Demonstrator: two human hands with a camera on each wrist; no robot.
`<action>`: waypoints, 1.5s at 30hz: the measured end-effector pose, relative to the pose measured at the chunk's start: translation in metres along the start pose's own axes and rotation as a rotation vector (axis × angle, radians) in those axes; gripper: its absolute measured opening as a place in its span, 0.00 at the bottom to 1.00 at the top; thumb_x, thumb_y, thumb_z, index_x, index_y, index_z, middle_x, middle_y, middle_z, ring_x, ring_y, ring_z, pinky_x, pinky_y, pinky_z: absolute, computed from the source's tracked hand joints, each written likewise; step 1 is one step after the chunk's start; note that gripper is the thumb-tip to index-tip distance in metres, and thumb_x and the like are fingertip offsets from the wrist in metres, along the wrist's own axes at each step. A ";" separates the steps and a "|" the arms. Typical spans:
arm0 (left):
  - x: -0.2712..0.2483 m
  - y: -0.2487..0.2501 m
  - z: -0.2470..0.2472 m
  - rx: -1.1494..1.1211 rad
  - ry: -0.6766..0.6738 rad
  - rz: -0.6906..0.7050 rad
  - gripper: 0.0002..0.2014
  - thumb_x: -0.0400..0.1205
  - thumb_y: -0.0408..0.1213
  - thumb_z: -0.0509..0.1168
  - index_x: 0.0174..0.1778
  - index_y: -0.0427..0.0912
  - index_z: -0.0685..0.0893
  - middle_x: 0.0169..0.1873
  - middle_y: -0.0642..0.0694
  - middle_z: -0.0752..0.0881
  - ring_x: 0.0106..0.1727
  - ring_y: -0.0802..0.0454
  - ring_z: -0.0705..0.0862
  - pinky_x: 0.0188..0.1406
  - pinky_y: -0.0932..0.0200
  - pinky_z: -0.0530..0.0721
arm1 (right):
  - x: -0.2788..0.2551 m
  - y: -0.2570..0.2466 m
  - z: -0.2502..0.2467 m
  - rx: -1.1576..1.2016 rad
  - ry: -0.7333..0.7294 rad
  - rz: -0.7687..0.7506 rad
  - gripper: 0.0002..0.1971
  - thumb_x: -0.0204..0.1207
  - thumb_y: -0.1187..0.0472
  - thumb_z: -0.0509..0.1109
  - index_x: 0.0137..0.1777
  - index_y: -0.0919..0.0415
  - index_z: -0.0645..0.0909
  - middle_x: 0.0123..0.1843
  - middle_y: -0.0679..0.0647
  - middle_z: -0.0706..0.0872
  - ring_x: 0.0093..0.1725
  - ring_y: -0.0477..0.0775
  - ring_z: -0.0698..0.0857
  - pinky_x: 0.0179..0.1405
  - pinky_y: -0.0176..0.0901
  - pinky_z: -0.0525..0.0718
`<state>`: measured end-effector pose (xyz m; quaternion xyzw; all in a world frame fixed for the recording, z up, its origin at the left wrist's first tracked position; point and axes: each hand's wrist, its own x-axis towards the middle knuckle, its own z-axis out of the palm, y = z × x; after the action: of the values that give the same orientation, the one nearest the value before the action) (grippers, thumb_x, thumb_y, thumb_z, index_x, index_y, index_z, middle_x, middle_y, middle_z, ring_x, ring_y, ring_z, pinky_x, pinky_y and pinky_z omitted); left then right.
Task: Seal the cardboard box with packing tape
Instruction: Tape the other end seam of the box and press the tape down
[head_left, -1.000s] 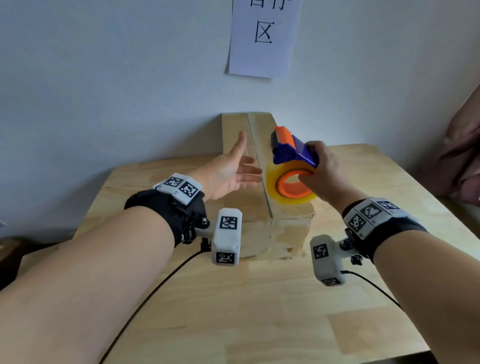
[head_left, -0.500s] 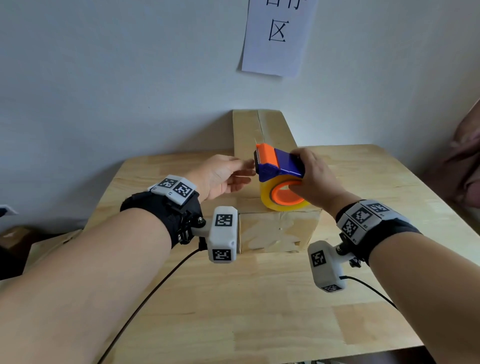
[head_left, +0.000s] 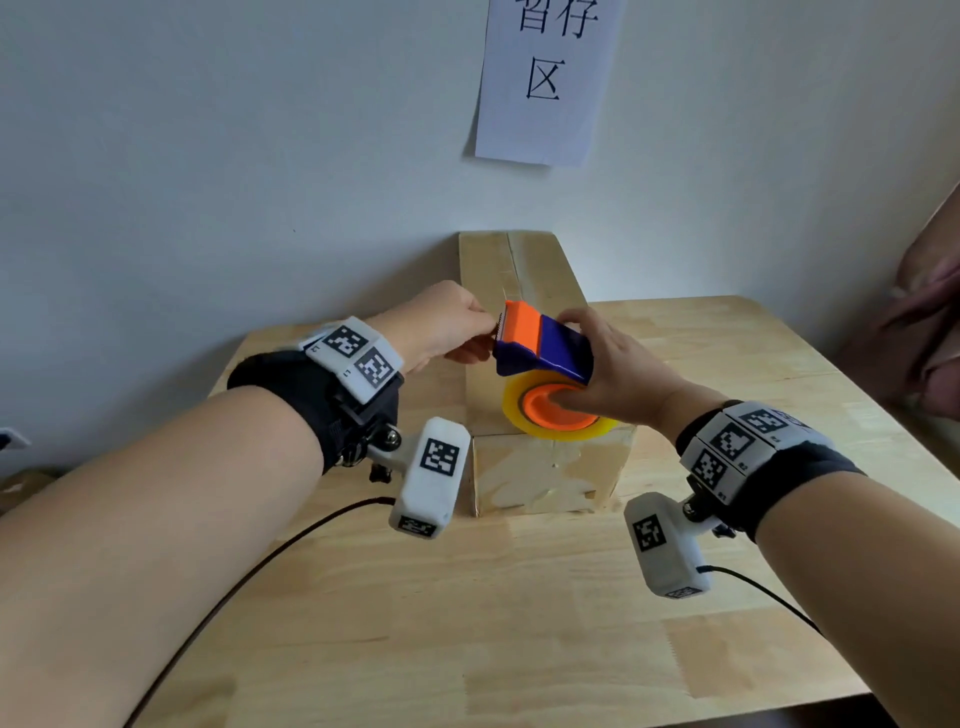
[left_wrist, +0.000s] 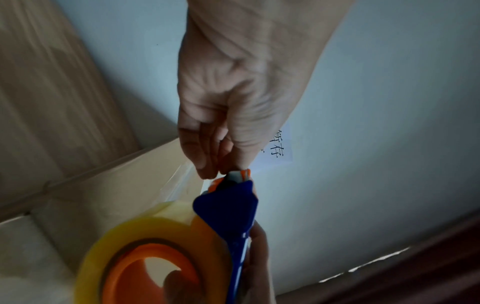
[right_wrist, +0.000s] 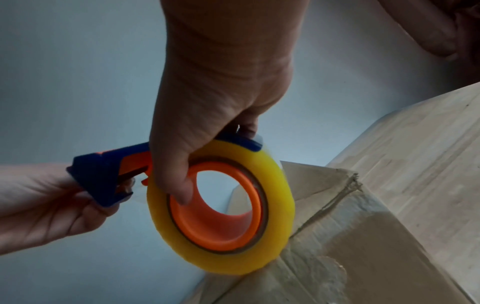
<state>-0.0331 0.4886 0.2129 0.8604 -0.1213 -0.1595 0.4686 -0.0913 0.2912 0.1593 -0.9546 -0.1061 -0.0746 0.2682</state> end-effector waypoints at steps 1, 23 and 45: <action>0.000 0.003 -0.004 0.028 -0.001 0.009 0.08 0.82 0.27 0.60 0.37 0.37 0.80 0.31 0.44 0.84 0.31 0.55 0.83 0.24 0.71 0.83 | 0.002 -0.003 -0.001 0.015 -0.006 -0.026 0.38 0.64 0.54 0.80 0.72 0.55 0.67 0.54 0.50 0.79 0.49 0.52 0.78 0.48 0.38 0.74; -0.035 -0.092 -0.002 0.028 0.159 -0.271 0.12 0.80 0.35 0.67 0.29 0.40 0.84 0.38 0.48 0.85 0.43 0.51 0.78 0.50 0.56 0.72 | -0.023 -0.017 -0.023 -0.702 -0.374 -0.031 0.36 0.74 0.36 0.64 0.79 0.27 0.50 0.46 0.47 0.71 0.46 0.51 0.77 0.39 0.42 0.72; -0.018 -0.123 0.025 0.037 0.268 -0.302 0.18 0.77 0.45 0.70 0.28 0.40 0.72 0.32 0.42 0.78 0.38 0.43 0.78 0.44 0.53 0.77 | 0.017 -0.052 0.007 -0.979 -0.525 -0.126 0.17 0.78 0.48 0.64 0.67 0.40 0.76 0.51 0.49 0.80 0.43 0.53 0.79 0.35 0.43 0.78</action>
<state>-0.0524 0.5409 0.0988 0.8907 0.0696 -0.1095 0.4357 -0.0870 0.3416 0.1826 -0.9460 -0.1792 0.1090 -0.2470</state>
